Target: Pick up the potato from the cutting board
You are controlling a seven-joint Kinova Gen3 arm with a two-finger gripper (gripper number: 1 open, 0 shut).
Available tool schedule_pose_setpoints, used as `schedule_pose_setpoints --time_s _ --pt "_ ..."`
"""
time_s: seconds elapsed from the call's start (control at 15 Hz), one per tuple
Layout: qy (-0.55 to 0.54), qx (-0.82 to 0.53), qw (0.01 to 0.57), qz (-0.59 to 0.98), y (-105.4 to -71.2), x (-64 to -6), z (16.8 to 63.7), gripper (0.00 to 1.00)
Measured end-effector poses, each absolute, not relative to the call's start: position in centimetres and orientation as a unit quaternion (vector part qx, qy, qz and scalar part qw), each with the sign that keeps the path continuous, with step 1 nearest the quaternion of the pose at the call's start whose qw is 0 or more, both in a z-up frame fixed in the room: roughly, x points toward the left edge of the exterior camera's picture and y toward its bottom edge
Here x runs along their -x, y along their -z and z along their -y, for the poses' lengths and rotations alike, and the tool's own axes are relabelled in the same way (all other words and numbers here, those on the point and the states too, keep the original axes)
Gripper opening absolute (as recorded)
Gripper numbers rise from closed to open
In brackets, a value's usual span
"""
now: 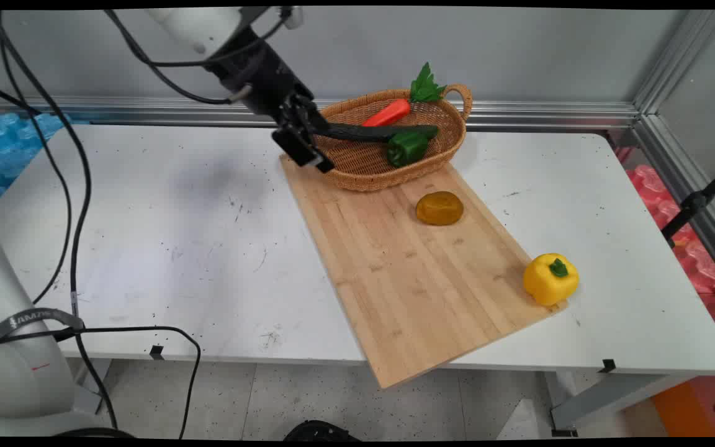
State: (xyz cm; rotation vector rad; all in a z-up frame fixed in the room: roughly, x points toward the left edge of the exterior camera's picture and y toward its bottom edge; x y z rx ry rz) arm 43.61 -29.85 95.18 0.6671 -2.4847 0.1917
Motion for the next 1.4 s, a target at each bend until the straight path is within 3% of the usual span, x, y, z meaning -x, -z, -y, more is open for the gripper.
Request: schedule_pose_setpoints --time_s 0.53,1.4 --pt "-0.094 -0.237 0.277 0.926 -90.9 -36.8 34.6 1.00" --pt "-0.079 -0.207 0.244 0.944 -81.1 -26.3 41.5 1.00"
